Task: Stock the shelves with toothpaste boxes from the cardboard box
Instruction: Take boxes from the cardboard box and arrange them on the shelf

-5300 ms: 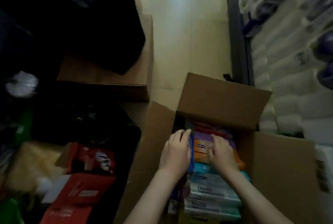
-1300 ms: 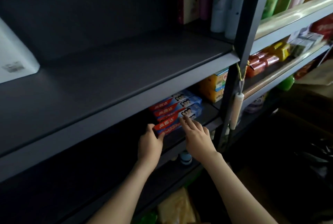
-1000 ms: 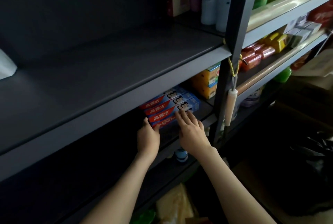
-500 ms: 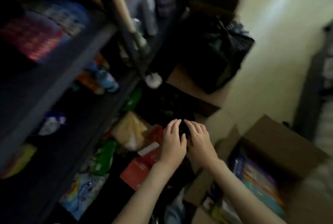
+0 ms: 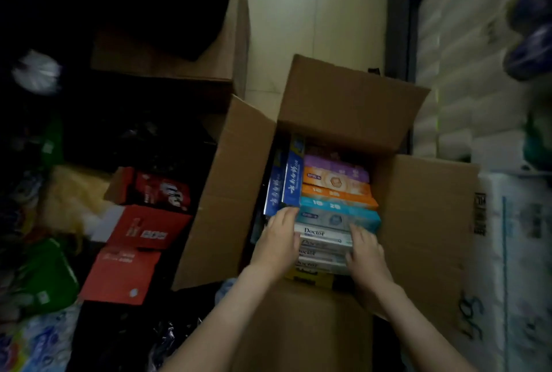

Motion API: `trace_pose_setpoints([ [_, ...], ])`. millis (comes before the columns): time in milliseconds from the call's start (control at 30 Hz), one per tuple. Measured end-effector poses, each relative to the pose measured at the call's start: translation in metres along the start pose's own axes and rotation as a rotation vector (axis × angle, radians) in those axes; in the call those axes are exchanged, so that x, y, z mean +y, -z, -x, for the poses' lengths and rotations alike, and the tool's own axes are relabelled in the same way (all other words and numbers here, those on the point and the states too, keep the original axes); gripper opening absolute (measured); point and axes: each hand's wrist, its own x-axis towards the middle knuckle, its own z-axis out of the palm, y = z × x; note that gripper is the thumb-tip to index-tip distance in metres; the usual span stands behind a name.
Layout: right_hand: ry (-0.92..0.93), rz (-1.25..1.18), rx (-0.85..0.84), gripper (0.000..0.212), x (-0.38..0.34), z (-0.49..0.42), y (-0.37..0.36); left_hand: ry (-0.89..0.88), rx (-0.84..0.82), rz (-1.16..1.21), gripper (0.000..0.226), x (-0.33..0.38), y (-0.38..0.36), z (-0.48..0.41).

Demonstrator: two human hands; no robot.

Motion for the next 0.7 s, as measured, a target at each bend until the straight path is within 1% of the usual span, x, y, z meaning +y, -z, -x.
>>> trace_pose_setpoints([
  [100, -0.045, -0.05, 0.001, 0.063, 0.019, -0.019, -0.004, 0.044, -0.048, -0.059, 0.052, -0.001, -0.02, -0.014],
  [167, -0.043, -0.064, 0.005, 0.065, 0.027, -0.035, -0.003, 0.091, -0.074, -0.079, 0.054, -0.003, -0.029, -0.022],
  [267, 0.005, -0.091, -0.004, 0.067, 0.029, -0.059, 0.003, 0.162, -0.098, -0.049, 0.056, -0.005, -0.037, -0.03],
  [400, 0.041, -0.054, -0.089, 0.067, 0.029, -0.074, 0.005, 0.231, -0.12, 0.01, 0.055, -0.007, -0.044, -0.035],
  [533, 0.022, 0.003, -0.069, 0.071, 0.031, -0.073, 0.001, 0.255, -0.147, 0.049, 0.055, -0.011, -0.05, -0.034],
  [600, 0.017, 0.035, -0.07, 0.073, 0.031, -0.071, 0.0, 0.286, -0.155, 0.091, 0.051, -0.018, -0.055, -0.031],
  [700, 0.015, 0.059, -0.06, 0.073, 0.032, -0.07, -0.001, 0.318, -0.133, 0.14, 0.038, -0.025, -0.056, -0.026],
])
